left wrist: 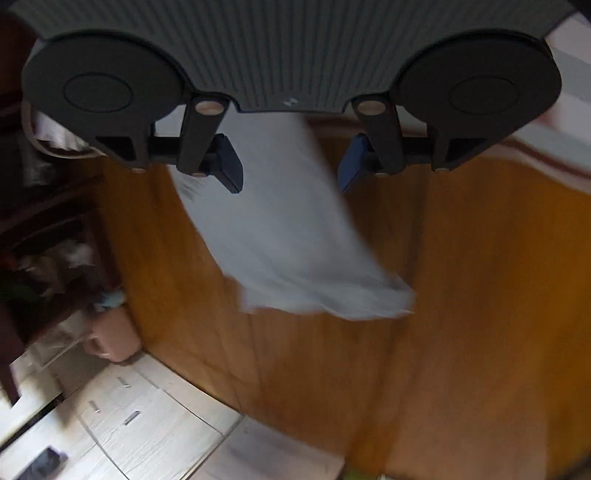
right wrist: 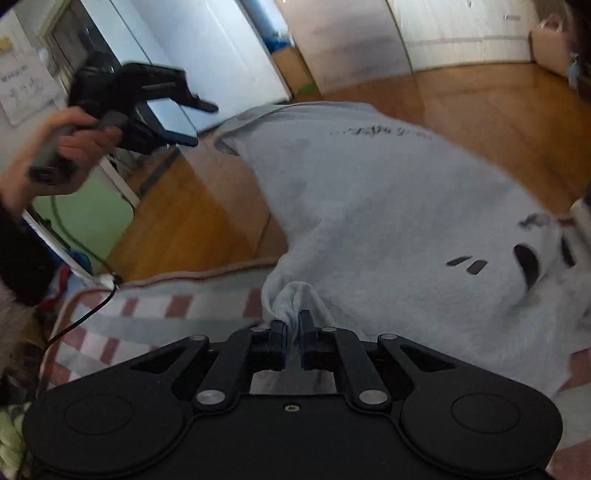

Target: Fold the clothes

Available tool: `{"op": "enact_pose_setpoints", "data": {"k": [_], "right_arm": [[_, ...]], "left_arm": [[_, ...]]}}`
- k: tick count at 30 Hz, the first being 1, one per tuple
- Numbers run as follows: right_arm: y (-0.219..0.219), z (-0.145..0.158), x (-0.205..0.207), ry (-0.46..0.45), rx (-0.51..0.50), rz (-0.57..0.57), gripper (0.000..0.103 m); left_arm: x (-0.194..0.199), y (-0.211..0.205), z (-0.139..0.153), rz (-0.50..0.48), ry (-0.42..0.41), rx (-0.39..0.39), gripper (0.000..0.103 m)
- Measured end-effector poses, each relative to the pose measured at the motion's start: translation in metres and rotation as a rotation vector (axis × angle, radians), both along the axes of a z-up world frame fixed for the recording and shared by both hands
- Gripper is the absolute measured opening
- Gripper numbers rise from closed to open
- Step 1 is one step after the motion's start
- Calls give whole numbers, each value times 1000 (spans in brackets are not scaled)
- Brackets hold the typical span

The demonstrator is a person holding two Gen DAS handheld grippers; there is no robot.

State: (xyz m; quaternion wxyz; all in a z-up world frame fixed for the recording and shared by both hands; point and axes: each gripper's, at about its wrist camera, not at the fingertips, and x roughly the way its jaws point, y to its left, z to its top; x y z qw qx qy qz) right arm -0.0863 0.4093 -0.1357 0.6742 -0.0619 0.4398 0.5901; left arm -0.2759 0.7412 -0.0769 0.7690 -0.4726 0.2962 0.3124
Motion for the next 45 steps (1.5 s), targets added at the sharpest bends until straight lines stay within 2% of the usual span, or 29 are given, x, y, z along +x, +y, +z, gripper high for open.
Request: {"op": "enact_pose_setpoints", "data": {"k": [1,2,4,6,7,9,10,11,12,14,15,17,19,20,21,24,26,28,30,31,32,33,36,38,40,42,43,44,45], "right_arm": [[10,-27,3,33,-12,5,8],[15,-44,6,78,-18,-2,8],[14,-63,10,191,-21,-39,9],[11,-76,12,289,-21,-66,11],[7,-73,11,303,-16,-67,15],[-4,-60,15,273,-4,-75,21],[-10,-53,17,252,2,-80,23],[-21,-44,20,216,15,-98,29],[-35,-35,23,166,35,-131,41],[-72,-24,44,99,50,-205,48],[-87,-25,52,72,24,-238,48],[-110,-33,62,16,-57,-295,48],[-130,-41,71,-9,-113,-345,48],[-139,-45,74,-1,-125,-368,48],[-144,-49,76,15,-130,-383,48],[-151,-59,83,86,-121,-411,48],[-148,-67,85,109,-119,-416,49],[-145,-72,84,117,-115,-414,49],[-144,-74,78,123,-104,-407,49],[-145,-76,77,122,-97,-406,49],[-144,-80,75,122,-93,-410,49],[-143,-81,73,125,-91,-414,49],[-147,-72,63,134,-66,-388,49],[-150,-63,54,128,-46,-350,49],[-153,-57,49,99,-42,-318,49],[-154,-58,49,73,-57,-305,49],[-154,-61,50,62,-70,-310,49],[-154,-64,51,49,-85,-316,49],[-153,-67,53,32,-100,-321,49]], "left_arm": [[-5,-21,-25,2,-19,-33,58],[-6,-42,-49,0,3,-65,58],[-8,-83,-94,-8,43,-127,58],[-3,-120,-122,-41,55,-172,56],[1,-136,-132,-62,65,-183,56],[16,-158,-125,-137,115,-128,57],[27,-166,-114,-183,144,-58,58],[40,-172,-102,-235,160,14,60],[52,-178,-92,-280,172,74,63],[63,-188,-84,-335,163,117,81],[69,-192,-84,-357,163,122,83],[74,-197,-101,-365,194,40,82],[75,-204,-118,-345,289,14,79],[74,-207,-125,-334,345,16,79],[72,-209,-130,-326,365,7,78],[65,-205,-128,-315,272,-53,78],[66,-203,-125,-307,211,-67,77],[72,-208,-128,-331,253,-33,76],[77,-213,-134,-356,320,9,47],[75,-214,-131,-355,338,41,21],[73,-214,-119,-353,321,89,7],[68,-214,-102,-338,297,144,7],[17,-203,-14,-134,203,381,8],[-25,-185,14,-4,167,393,8],[-45,-164,1,56,193,304,8],[-47,-149,-35,102,329,192,9],[-50,-144,-53,122,355,119,9],[-52,-141,-65,144,343,64,9],[-54,-139,-67,157,329,55,9]]}}
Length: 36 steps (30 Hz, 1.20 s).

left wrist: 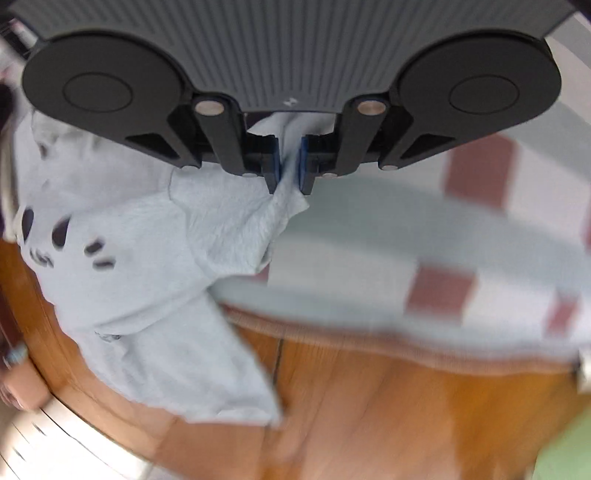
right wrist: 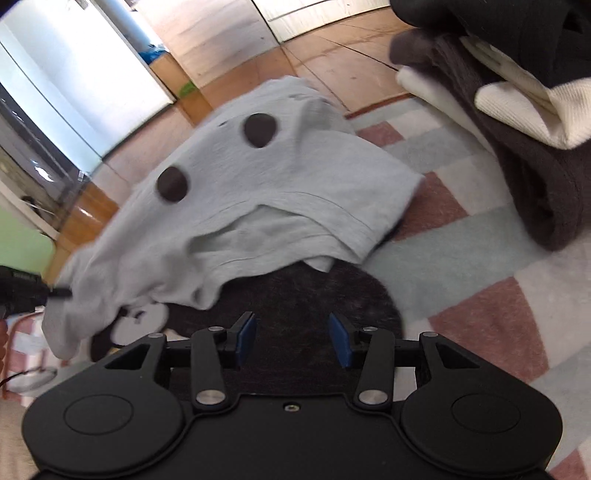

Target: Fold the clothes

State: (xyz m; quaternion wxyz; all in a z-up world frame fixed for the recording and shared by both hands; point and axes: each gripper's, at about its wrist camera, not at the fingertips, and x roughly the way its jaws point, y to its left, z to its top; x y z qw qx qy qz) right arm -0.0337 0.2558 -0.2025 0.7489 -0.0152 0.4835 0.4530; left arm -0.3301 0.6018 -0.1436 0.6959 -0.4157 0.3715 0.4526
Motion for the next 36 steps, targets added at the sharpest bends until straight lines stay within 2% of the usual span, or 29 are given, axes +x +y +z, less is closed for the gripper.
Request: {"op": "enact_pose_setpoints", "data": {"k": [2,4,5,7,9,11,14,15,17,18,20,21,23,24,25,26,27,29,31,34,36], "right_arm": [[-1,-3,4,-20,-14,-24,49],[-1,-4,10,-10,-1,-50,49],[-1,-3,14,-4,6,-62,49],[1,-2,20,-3,9,-72,49],[3,-1,23,-12,1,-63,49],[6,0,24,-24,-9,-51,49],[14,-1,26,-36,-23,-34,52],[18,-2,28,-44,-32,-35,53],[26,-5,35,-45,-54,-63,56],[29,-7,39,-39,-64,-89,61],[35,-12,48,4,-77,-139,65],[37,-13,50,20,-83,-152,65],[42,-12,48,-5,-80,-144,65],[43,-10,46,-30,-68,-134,64],[43,-9,43,-62,-49,-121,59],[44,-6,41,-93,-39,-109,30],[44,-3,41,-119,-46,-106,3],[38,15,39,-192,-31,-160,3],[29,36,34,-264,28,-182,3],[23,65,22,-373,74,-163,3],[22,78,16,-403,91,-135,3]], "left_arm": [[-1,2,-1,27,-15,6,9],[10,-5,13,47,70,145,9],[15,-8,20,62,112,211,6],[14,-14,33,126,193,317,3],[8,-20,43,203,316,432,3],[2,-21,50,230,347,483,2],[6,-23,45,86,120,349,6],[16,-26,41,5,36,287,7],[47,-40,33,-157,-23,205,18],[62,-49,30,-224,-31,182,24],[93,-68,23,-356,-44,140,44],[108,-78,19,-421,-41,131,47],[136,-93,9,-537,-18,110,57],[147,-98,3,-586,1,102,57],[154,-102,-3,-623,25,106,57],[158,-104,-7,-655,52,115,57],[156,-107,-5,-670,89,142,57],[164,-109,-13,-665,157,199,57],[169,-100,-18,-640,176,231,57],[169,-87,-12,-611,136,200,57],[176,-83,-5,-649,113,162,60]]}}
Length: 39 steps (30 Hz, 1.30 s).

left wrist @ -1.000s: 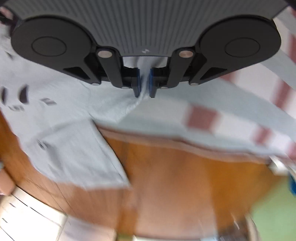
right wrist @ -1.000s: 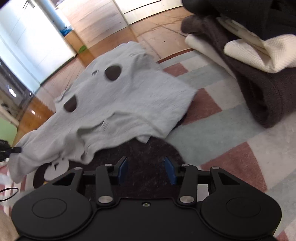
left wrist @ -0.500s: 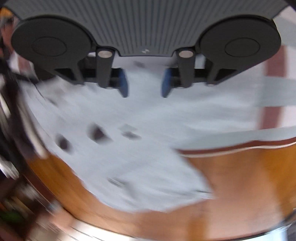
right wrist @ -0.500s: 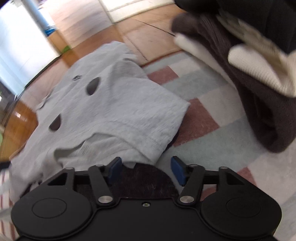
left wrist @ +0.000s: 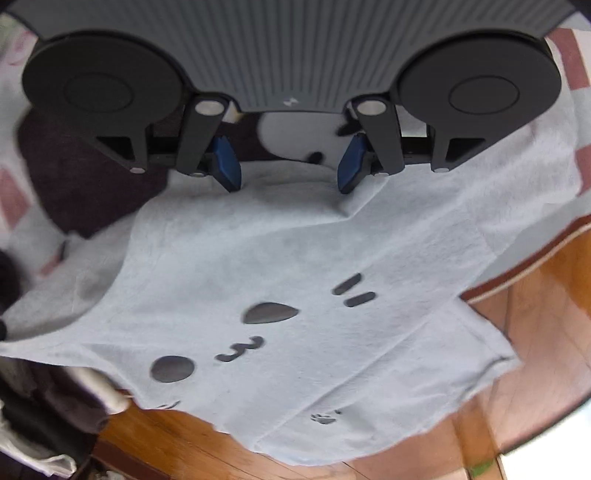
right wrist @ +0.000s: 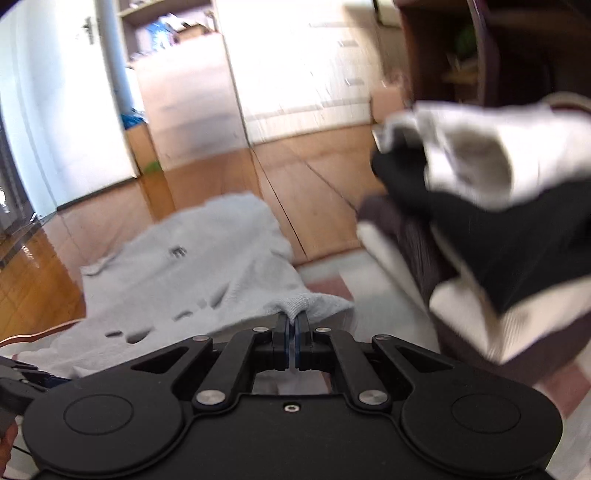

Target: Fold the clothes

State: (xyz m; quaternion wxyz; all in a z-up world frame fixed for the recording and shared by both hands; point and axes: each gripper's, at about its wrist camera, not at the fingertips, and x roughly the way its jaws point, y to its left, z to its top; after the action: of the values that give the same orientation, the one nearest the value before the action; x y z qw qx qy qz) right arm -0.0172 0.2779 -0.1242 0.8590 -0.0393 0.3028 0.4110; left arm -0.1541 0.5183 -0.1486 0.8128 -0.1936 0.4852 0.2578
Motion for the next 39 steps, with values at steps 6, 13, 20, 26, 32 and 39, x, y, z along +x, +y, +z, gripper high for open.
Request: {"op": "enact_pose_setpoints", "data": {"k": [6,13,20,26,32,39], "right_arm": [[13,23,3,33,8,115,3],[20,47,5,201,153,202,3],[29,8,-33,132,-35,384,10],[38,-58,-63,-18,-343,355,46],[57,-78,-48,-55,-389,256,68],[90,-76,-1,-67,-391,89,5]], "left_arm": [[38,-33,36,-261,-45,116,81],[61,-36,11,-188,29,232,7],[-12,4,102,191,-125,543,8],[-61,20,109,342,-157,406,8],[-66,39,96,401,-185,356,8],[-72,62,88,450,-196,324,8]]}}
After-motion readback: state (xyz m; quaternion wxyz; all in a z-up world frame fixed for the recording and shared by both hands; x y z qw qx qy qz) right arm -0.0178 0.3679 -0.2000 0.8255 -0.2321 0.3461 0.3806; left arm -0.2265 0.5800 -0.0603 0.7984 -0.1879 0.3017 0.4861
